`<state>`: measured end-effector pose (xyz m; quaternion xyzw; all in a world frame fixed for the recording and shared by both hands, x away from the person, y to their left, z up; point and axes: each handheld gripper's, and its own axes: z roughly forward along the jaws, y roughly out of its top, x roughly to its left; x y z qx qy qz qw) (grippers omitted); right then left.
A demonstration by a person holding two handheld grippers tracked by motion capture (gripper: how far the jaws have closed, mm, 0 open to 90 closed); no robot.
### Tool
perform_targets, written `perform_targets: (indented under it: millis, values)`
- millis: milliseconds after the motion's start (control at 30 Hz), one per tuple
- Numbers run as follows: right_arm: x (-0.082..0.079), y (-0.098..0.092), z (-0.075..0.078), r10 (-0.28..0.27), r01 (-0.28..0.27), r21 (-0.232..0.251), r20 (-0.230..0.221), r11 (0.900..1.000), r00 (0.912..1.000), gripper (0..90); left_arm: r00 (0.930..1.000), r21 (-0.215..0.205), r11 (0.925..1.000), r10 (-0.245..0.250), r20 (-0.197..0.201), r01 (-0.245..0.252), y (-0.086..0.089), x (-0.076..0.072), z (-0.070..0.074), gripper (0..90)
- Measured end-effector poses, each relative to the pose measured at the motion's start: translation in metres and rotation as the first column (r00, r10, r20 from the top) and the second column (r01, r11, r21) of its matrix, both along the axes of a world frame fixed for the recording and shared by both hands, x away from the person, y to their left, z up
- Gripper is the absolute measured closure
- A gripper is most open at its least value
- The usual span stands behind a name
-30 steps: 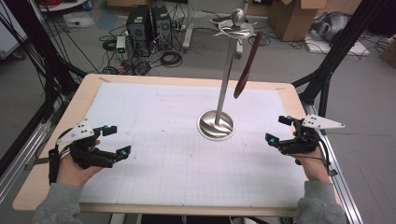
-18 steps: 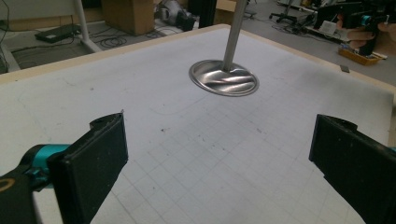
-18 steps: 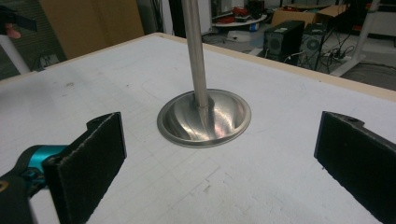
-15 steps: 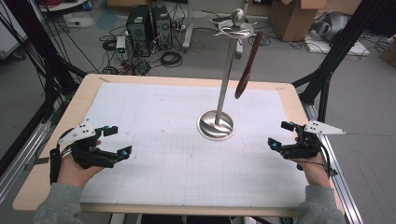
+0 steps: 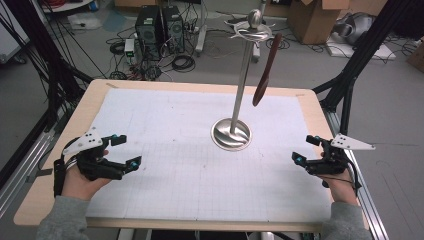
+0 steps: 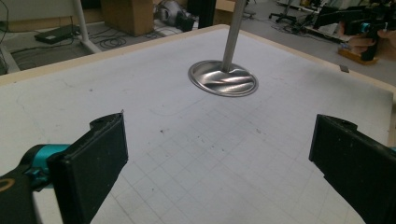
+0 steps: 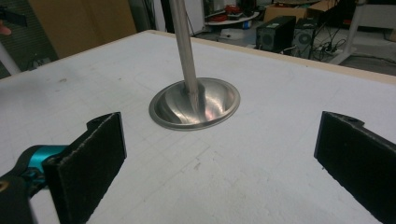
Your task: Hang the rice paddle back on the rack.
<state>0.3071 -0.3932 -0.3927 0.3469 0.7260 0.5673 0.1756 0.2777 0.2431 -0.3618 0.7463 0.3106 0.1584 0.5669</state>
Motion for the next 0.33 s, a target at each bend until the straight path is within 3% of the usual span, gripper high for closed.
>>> perform_targets:
  millis: [333]
  values:
    - [-0.0015, -0.0088, -0.0058, 0.002, -0.002, 0.005, -0.005, 1.000, 1.0000, 0.8, 1.0000, 0.003, 1.0000, -0.008, 0.001, 0.008, -0.0034, 0.0032, -0.0004, 4.9]
